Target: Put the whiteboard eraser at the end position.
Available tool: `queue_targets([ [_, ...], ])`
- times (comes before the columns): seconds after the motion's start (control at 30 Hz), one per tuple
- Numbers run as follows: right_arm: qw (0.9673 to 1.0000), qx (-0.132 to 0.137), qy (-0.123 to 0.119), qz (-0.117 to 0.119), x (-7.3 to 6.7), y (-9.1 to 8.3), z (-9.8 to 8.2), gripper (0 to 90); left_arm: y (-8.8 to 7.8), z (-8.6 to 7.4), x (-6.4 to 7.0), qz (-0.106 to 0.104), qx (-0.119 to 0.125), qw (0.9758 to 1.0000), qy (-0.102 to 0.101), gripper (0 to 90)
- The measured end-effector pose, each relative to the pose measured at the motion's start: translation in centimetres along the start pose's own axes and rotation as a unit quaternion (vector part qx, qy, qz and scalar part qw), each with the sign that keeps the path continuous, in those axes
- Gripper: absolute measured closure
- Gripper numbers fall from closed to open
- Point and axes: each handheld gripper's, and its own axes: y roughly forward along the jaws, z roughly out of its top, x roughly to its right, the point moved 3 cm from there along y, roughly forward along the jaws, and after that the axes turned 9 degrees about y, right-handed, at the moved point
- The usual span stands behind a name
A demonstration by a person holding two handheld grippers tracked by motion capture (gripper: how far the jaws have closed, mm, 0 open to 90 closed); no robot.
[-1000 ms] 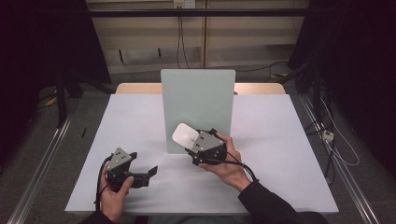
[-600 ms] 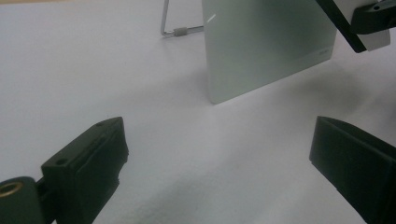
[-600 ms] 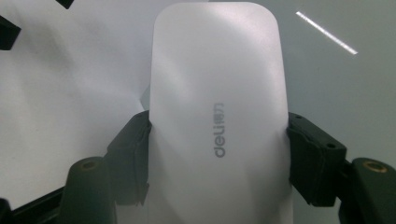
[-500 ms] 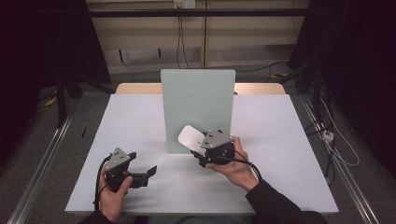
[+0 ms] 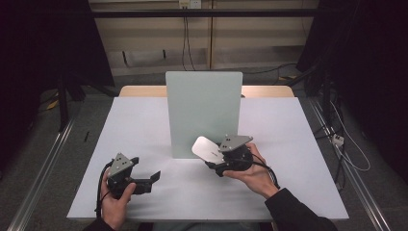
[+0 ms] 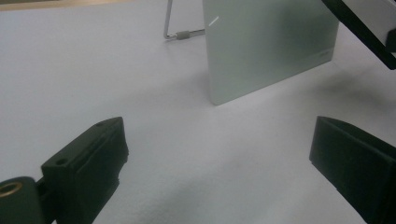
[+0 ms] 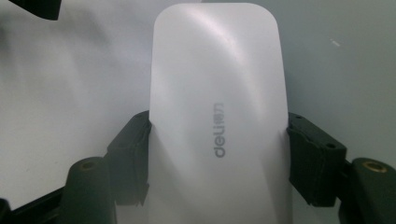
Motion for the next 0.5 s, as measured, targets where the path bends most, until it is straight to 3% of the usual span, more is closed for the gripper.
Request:
queue_targets([
  [0.2,0.9993,-0.035,-0.001,0.016,-0.1,-0.2,-0.9,31.5,0.0,0.1,0.1,0.000,0.000,1.0000,0.000,4.0],
  [0.5,0.9953,-0.080,-0.003,0.054,-0.7,0.2,-2.0,31.5,0.1,0.0,0.1,-0.003,0.000,1.0000,0.001,4.0],
])
